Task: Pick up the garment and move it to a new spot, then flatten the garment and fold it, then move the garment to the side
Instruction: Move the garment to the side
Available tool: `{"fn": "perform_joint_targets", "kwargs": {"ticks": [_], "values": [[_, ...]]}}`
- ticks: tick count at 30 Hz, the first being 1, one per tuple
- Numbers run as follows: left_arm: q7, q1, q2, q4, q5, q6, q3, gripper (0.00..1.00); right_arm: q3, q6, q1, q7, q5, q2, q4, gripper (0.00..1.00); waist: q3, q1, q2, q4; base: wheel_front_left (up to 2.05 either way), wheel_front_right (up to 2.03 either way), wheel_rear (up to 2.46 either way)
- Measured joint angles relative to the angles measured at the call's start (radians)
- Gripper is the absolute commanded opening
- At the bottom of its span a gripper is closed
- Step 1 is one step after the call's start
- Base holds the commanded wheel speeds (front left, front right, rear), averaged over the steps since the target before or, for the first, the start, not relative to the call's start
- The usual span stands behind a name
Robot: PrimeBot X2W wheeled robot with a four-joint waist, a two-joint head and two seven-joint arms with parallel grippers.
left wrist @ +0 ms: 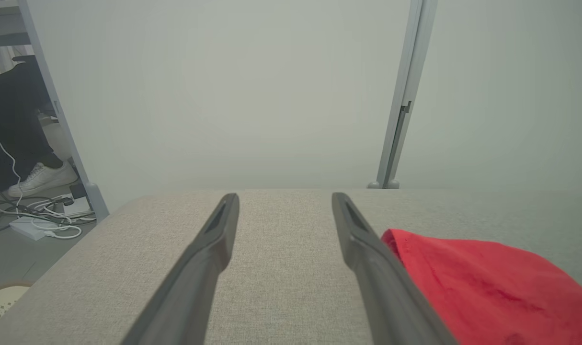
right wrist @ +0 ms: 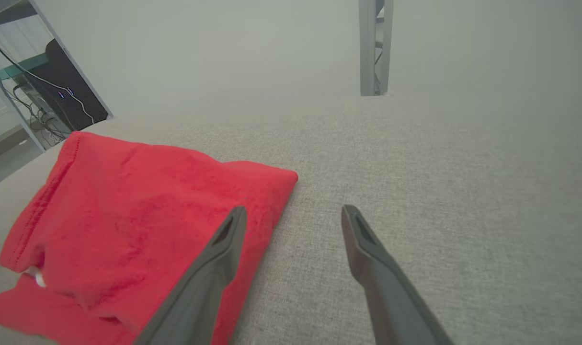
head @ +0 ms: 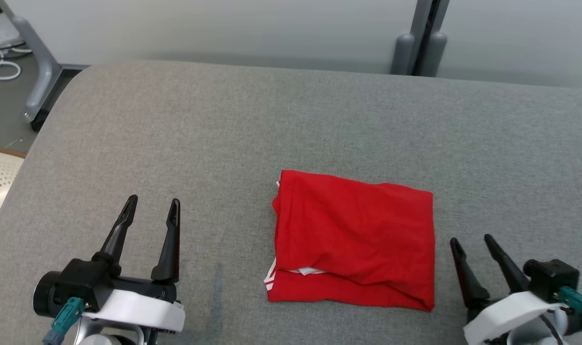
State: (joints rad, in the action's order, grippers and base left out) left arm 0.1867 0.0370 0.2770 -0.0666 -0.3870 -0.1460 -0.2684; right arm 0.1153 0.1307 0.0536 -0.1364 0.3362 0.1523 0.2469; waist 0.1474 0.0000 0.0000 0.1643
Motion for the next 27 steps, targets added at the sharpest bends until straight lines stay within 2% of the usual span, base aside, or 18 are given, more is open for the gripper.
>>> {"fn": "perform_joint_targets", "kwargs": {"ticks": [9,14,15,16,17,18,19,27], "values": [[0.025,0.039,-0.012,0.04,0.0,0.007,-0.007,1.0,0.139,0.0,0.114,-0.016,0.066,0.01,0.184,1.0,0.063,0.0,0.0,0.026,0.0,0.0,0.0],[0.033,0.063,-0.016,0.055,0.0,0.013,-0.01,1.0,0.196,0.0,0.16,-0.014,0.106,0.032,0.233,1.0,0.083,0.0,0.0,0.029,0.0,0.0,0.0],[0.034,0.067,-0.016,0.059,0.0,0.014,-0.011,1.0,0.205,0.0,0.169,-0.015,0.115,0.037,0.243,0.92,0.085,0.0,0.0,0.029,0.0,0.0,0.0],[0.035,0.072,-0.016,0.063,0.0,0.014,-0.011,1.0,0.216,0.0,0.175,-0.013,0.126,0.041,0.25,0.47,0.087,0.0001,0.0,0.029,0.0,0.0,0.0],[0.038,0.074,-0.016,0.065,0.0,0.015,-0.01,1.0,0.223,0.0,0.183,-0.013,0.134,0.045,0.254,0.19,0.089,0.0,0.0,0.028,0.0,0.0,0.0],[0.04,0.074,-0.016,0.068,0.0,0.018,-0.011,1.0,0.23,0.0,0.188,-0.014,0.142,0.051,0.258,0.19,0.09,0.0,0.0,0.028,0.0,0.0,0.0],[0.041,0.074,-0.017,0.072,0.0,0.018,-0.011,1.0,0.24,0.0,0.193,-0.013,0.151,0.057,0.263,0.0,0.09,0.0001,0.0,0.028,0.0,0.0,0.0],[0.047,0.08,-0.016,0.095,-0.003,0.021,-0.01,1.0,0.295,0.003,0.225,-0.018,0.173,0.095,0.276,0.0,0.09,0.0,0.0,0.017,0.0,0.0,0.0]]}}
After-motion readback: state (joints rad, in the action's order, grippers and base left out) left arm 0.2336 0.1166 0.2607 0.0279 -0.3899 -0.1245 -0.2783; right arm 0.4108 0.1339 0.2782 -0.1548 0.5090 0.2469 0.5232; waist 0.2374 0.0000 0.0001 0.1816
